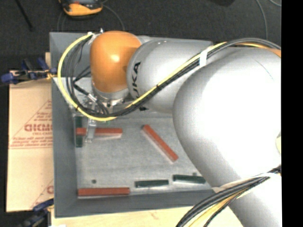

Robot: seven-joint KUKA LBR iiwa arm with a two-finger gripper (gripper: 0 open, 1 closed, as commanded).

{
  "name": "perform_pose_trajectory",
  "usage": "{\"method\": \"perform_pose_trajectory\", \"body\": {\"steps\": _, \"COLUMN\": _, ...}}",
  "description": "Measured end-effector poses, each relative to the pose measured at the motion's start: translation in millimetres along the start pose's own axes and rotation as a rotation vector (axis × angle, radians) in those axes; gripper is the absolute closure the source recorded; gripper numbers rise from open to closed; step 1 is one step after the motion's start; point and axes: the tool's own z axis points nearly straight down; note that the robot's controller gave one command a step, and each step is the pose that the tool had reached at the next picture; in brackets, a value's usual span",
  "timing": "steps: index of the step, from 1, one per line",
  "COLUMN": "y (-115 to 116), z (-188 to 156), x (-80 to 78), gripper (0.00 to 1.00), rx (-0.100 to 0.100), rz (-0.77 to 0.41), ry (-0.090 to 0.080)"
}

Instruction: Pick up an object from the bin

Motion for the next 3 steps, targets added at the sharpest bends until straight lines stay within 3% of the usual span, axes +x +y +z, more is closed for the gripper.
{"method": "perform_pose_trajectory", "body": {"steps": 1, "y": -5, "z": -9, "x": -10.0, "gripper": 0.0, "rx": -0.003, "rz": 0.035, "ry": -0.003}}
{"method": "perform_pose_trajectory", "body": {"steps": 2, "y": -15, "z": -34, "x": -13.2, "gripper": 0.0, "rx": -0.001, "rz": -0.085, "ry": -0.003}}
{"method": "perform_pose_trajectory", "body": {"steps": 3, "y": -23, "z": -22, "x": -6.7, "gripper": 0.0, "rx": -0.001, "rz": -0.269, "ry": -0.004}}
